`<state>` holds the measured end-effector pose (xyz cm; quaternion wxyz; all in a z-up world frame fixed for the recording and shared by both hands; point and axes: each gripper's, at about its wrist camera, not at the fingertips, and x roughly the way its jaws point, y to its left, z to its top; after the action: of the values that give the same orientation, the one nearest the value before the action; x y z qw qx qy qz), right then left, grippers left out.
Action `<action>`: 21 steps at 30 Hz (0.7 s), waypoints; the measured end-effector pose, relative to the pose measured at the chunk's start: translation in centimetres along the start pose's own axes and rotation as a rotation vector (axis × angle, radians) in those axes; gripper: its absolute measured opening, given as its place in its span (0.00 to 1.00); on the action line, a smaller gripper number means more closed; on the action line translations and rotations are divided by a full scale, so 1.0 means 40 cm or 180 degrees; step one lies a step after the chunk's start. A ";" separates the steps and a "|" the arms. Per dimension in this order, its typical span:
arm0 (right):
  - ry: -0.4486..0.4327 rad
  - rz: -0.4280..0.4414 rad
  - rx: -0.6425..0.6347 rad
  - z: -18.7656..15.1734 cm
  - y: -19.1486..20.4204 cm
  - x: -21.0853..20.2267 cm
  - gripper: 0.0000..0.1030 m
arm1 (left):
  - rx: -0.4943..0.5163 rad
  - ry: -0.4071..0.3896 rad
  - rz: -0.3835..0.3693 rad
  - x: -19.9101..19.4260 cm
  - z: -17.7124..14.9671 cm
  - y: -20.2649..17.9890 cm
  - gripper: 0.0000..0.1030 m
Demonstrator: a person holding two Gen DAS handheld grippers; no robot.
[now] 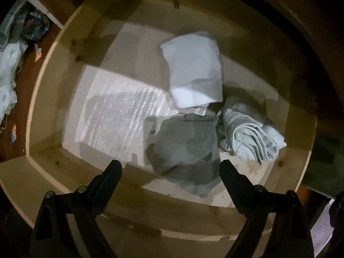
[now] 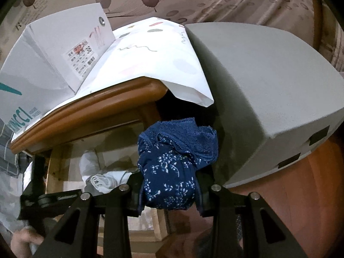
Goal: Take underwear out of drawer
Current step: 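Grasp the grey knit sock with the left tool while the right tool holds the blue underwear, then lift the grey knit sock with the left tool up to the white box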
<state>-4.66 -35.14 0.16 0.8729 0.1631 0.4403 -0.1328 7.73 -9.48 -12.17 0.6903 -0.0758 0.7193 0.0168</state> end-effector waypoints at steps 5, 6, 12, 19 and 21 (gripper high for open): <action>0.0016 0.0058 0.0054 0.005 -0.005 -0.002 0.34 | -0.0036 0.0213 -0.0001 0.026 0.026 -0.025 0.85; 0.0018 0.0072 0.0059 0.006 -0.006 -0.003 0.34 | -0.0049 0.0256 0.0030 0.032 0.031 -0.028 0.85; 0.0006 0.0086 0.0088 0.011 -0.013 -0.008 0.34 | -0.0260 0.0599 0.0039 0.090 0.050 -0.025 0.80; 0.0001 0.0061 0.0122 0.015 -0.019 -0.009 0.34 | -0.0335 0.0910 0.0026 0.141 0.069 -0.020 0.65; 0.0010 0.0062 0.0113 0.016 -0.017 -0.008 0.34 | -0.0254 0.0890 0.0073 0.134 0.069 -0.018 0.55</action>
<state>-4.63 -35.98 0.66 0.8704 0.1831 0.4376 -0.1318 10.39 -10.31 -17.58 0.5796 -0.0966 0.8080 0.0426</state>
